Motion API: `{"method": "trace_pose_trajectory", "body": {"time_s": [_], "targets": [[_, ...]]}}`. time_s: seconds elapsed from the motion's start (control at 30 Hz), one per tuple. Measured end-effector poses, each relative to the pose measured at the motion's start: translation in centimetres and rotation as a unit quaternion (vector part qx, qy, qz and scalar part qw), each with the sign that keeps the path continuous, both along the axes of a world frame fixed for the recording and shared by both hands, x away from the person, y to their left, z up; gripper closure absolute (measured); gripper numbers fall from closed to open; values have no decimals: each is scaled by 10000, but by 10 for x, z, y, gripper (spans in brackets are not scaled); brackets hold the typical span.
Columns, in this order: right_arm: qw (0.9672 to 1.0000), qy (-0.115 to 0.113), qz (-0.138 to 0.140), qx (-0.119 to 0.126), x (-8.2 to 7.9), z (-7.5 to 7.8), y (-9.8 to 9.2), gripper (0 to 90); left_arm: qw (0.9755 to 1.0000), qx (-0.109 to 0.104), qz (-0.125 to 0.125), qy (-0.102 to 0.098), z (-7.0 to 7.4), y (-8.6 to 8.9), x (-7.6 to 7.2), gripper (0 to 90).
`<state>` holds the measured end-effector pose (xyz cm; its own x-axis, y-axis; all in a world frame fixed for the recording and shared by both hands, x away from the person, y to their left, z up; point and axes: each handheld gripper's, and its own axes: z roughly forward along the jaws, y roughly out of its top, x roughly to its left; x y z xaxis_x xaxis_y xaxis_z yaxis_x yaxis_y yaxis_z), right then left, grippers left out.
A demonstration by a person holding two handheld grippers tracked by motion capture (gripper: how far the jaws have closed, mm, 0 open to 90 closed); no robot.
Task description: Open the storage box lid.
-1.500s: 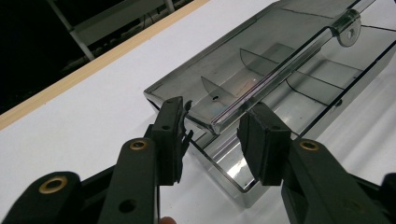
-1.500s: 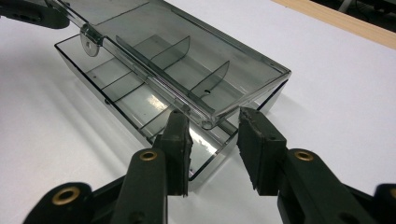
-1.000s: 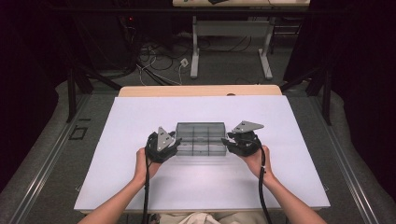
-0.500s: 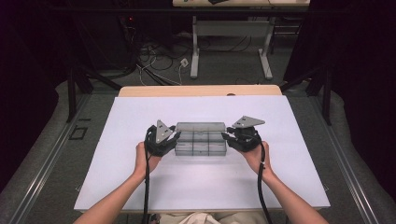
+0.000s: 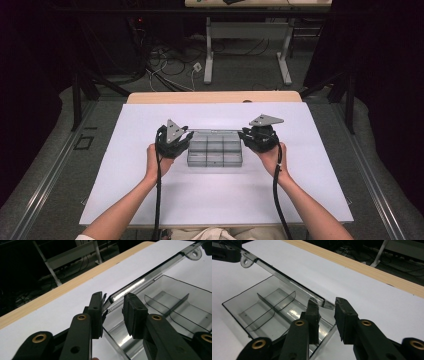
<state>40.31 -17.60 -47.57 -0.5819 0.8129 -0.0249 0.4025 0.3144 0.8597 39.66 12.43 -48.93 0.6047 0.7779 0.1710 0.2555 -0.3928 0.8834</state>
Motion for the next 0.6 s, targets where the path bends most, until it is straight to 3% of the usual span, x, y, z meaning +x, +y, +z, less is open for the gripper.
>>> {"method": "trace_pose_trajectory", "body": {"time_s": [0.17,0.6], "targets": [[9999,50,-131,71,9,-1,0,746,9997,-199,144,5,-2,-2,8,696],[9984,251,-443,253,28,-11,3,761,9995,-135,285,14,-6,-6,22,699]]}}
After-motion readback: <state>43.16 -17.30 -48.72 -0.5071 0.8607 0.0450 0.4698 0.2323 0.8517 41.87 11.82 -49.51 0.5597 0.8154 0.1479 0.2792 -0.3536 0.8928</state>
